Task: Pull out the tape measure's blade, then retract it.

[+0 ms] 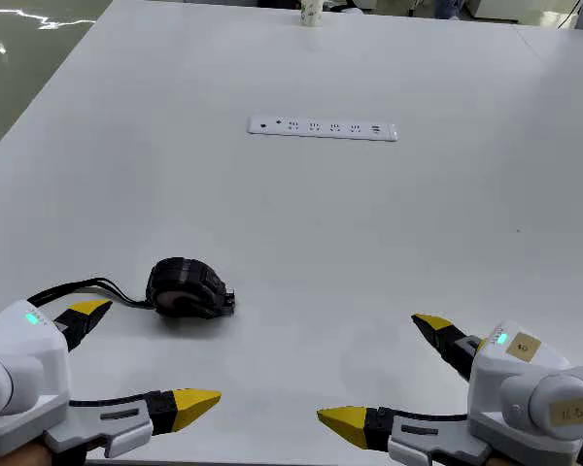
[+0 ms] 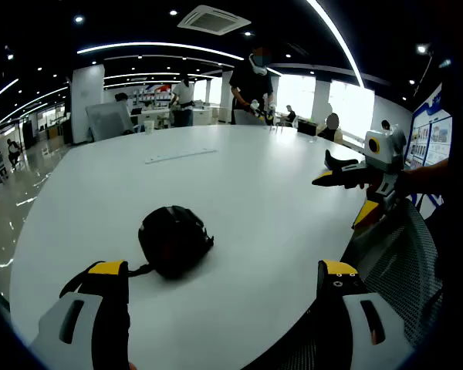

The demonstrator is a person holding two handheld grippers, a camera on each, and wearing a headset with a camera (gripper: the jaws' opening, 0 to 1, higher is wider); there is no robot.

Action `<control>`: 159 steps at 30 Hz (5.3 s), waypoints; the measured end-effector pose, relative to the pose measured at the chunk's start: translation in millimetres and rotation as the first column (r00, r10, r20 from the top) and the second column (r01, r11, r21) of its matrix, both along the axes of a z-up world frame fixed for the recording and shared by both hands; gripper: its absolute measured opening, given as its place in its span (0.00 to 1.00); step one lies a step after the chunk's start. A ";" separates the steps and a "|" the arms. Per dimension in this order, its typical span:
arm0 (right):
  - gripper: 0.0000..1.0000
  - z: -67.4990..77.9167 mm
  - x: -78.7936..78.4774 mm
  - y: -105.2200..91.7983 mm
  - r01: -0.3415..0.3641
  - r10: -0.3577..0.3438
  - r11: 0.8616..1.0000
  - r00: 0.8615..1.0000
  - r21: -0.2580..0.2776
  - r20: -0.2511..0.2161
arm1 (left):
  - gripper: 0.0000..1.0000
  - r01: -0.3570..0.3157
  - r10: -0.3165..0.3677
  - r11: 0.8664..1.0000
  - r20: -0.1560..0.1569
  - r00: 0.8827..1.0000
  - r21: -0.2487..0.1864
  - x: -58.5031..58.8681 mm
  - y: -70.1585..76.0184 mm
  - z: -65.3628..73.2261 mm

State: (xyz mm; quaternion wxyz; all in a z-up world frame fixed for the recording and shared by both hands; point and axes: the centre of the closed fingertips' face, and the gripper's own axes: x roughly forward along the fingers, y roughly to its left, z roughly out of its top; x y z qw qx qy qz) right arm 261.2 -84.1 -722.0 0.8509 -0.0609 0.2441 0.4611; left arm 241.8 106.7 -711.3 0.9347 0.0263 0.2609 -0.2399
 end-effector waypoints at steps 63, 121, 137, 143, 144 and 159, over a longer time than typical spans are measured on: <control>0.99 -14.5 21.6 6.4 -0.089 0.088 0.994 0.996 -0.057 -0.018 | 0.99 0.075 -0.071 0.995 -0.053 0.996 0.066 18.1 8.1 -12.2; 0.76 -38.8 60.8 76.5 -0.452 0.458 0.881 0.889 -0.141 0.009 | 0.70 0.372 -0.340 0.905 -0.174 0.924 0.205 63.6 24.6 -31.0; 0.58 -50.4 68.5 100.9 -0.566 0.588 0.794 0.808 -0.223 0.041 | 0.48 0.490 -0.447 0.826 -0.206 0.871 0.280 78.8 30.1 -31.0; 0.50 -54.8 71.2 108.7 -0.610 0.643 0.749 0.764 -0.258 0.058 | 0.43 0.538 -0.485 0.786 -0.234 0.842 0.305 81.2 32.0 -34.8; 0.48 -55.1 71.3 109.7 -0.614 0.647 0.745 0.760 -0.259 0.059 | 0.42 0.543 -0.489 0.782 -0.238 0.839 0.308 81.4 32.1 -35.4; 0.34 -60.0 75.2 133.1 -0.658 0.695 0.702 0.717 -0.273 0.058 | 0.33 0.613 -0.538 0.726 -0.298 0.788 0.311 83.3 33.1 -50.7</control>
